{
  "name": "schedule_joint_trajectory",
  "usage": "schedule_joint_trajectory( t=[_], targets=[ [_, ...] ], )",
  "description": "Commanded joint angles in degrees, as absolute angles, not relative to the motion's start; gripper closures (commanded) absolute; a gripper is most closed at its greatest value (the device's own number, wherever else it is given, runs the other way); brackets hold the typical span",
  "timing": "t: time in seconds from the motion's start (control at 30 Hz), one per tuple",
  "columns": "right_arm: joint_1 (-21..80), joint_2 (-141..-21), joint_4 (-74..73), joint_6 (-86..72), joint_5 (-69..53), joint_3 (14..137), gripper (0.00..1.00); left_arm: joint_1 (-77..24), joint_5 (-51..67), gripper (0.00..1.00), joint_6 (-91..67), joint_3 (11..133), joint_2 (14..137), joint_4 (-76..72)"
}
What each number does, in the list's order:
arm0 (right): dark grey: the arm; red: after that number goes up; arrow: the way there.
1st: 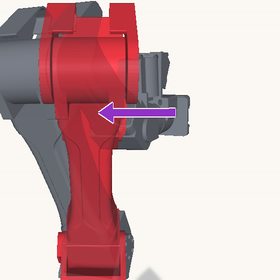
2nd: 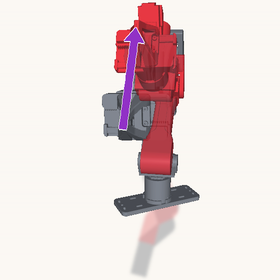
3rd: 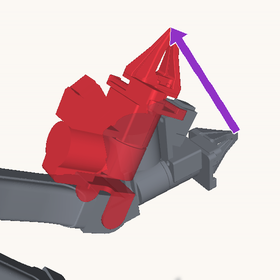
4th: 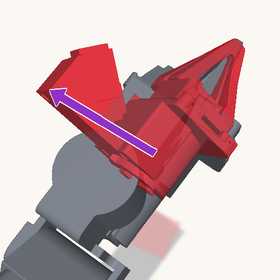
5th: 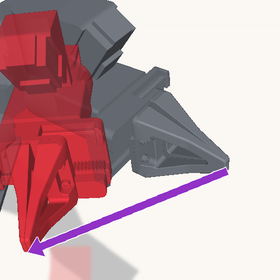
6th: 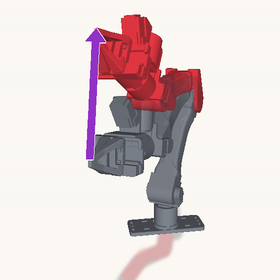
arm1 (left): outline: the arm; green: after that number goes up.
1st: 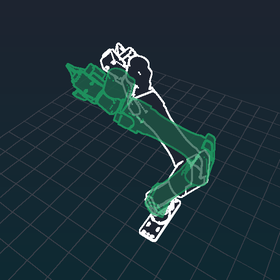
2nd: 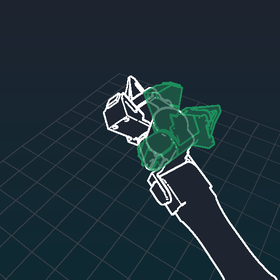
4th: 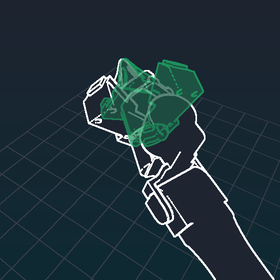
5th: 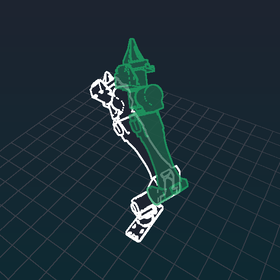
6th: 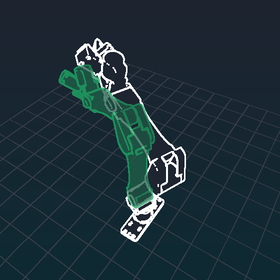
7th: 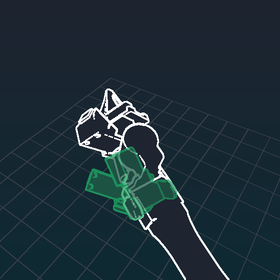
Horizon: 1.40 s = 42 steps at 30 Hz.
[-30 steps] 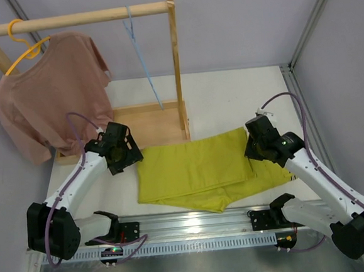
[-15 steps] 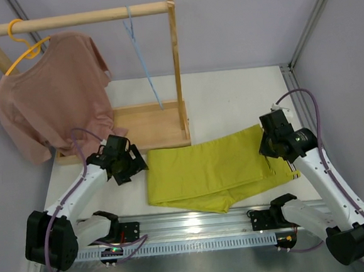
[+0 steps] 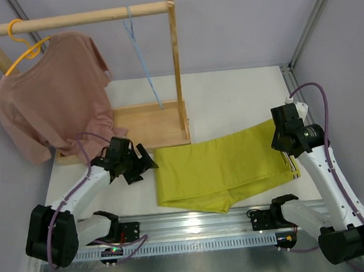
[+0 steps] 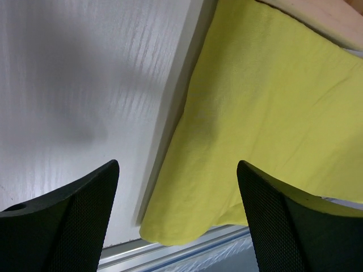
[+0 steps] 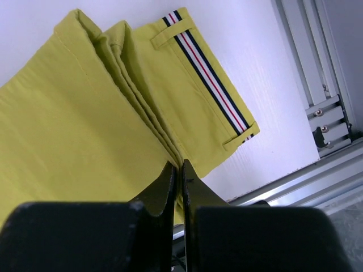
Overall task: Place the trousers on the hanger
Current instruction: Fold the trousers
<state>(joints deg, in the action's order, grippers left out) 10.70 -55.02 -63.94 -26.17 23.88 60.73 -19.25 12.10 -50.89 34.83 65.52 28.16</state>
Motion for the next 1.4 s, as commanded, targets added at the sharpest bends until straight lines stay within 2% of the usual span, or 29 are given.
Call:
schedule_joint_trajectory(
  t=[0.0, 0.27, 0.43, 0.53, 0.57, 0.6, 0.7, 0.87, 1.17, 1.23, 1.27, 1.37],
  targets=[
    [8.7, -55.3, -61.0, -22.8, 28.3, 62.2, 0.96, -20.1, 14.6, 0.16, -52.9, 33.1, 65.6, 22.7],
    [7.2, -56.3, -58.4, -22.0, 26.7, 60.0, 0.96, -24.0, 15.7, 0.18, -55.1, 31.5, 70.7, 16.1],
    [6.0, -56.5, -59.8, -22.3, 29.0, 60.3, 0.96, -25.9, 14.5, 0.24, -56.5, 31.7, 72.9, 14.3],
    [5.8, -56.3, -59.1, -22.2, 27.8, 60.2, 0.96, -26.0, 12.4, 0.61, -57.4, 32.8, 73.7, 16.4],
    [5.8, -56.3, -58.9, -22.1, 26.9, 60.1, 0.96, -26.0, 10.6, 0.72, -57.6, 33.6, 73.9, 18.5],
    [5.7, -56.4, -58.7, -22.2, 26.2, 60.1, 0.96, -26.0, 8.6, 0.88, -57.6, 34.5, 74.2, 24.6],
    [5.8, -55.6, -56.4, -22.5, 19.9, 58.5, 0.96, -25.8, -2.3, 0.99, -56.8, 39.3, 74.3, 36.1],
    [5.8, -55.8, -52.7, -25.2, 12.7, 53.5, 0.96, -24.2, -12.9, 1.00, -55.6, 42.4, 70.8, 44.4],
    [5.8, -55.7, -53.2, -26.2, 12.1, 51.2, 0.97, -21.4, -13.8, 0.99, -55.6, 39.8, 68.2, 46.2],
    [5.8, -55.9, -53.3, -26.3, 13.2, 50.7, 0.96, -21.4, -12.7, 0.89, -55.9, 39.3, 68.6, 45.7],
    [5.7, -56.2, -53.3, -26.4, 13.8, 50.6, 0.96, -21.4, -12.1, 0.70, -55.9, 39.4, 68.6, 45.4],
    [5.7, -56.9, -54.8, -27.5, 14.6, 50.7, 0.96, -21.4, -12.0, 0.38, -55.4, 40.3, 67.7, 45.4]
  ],
)
